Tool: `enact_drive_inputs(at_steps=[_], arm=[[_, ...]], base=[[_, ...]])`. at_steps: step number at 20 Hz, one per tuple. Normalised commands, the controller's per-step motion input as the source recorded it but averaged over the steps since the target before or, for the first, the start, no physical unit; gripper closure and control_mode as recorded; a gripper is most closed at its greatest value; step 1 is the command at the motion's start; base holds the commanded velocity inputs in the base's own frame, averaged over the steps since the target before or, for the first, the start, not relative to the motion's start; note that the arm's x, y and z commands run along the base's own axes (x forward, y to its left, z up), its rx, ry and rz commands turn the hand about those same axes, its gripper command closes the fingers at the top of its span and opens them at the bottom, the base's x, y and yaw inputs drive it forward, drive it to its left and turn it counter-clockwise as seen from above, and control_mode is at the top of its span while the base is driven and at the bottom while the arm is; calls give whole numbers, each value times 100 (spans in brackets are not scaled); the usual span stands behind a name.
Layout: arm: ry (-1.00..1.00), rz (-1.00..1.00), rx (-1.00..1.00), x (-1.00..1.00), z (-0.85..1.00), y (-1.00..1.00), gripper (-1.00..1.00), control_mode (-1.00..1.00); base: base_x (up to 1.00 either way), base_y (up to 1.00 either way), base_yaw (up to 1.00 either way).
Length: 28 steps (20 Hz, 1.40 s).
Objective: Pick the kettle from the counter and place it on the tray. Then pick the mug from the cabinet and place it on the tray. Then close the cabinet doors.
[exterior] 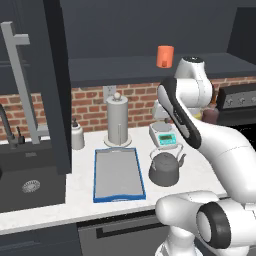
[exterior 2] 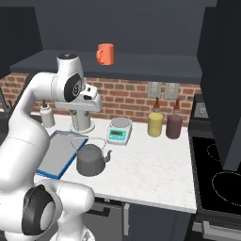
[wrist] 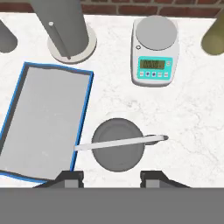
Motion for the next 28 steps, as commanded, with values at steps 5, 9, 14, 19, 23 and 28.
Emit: enact_drive_inputs(at_steps=[5, 9, 14, 19, 23, 28], arm=[[0, -20, 0, -13, -2, -11, -100, -100], [0, -84, 0, -32, -23, 1, -100, -100], [1, -59, -1, -6, -26, -2, -100, -100], [0, 0, 0, 0, 0, 0, -100, -100], [2, 0, 5, 0, -9, 1, -100, -100], [4, -5, 9, 7, -31, 14, -100, -100]], base=[[0, 0, 0], [0, 0, 0], [0, 0, 0], [0, 0, 0], [0, 0, 0], [0, 0, 0]])
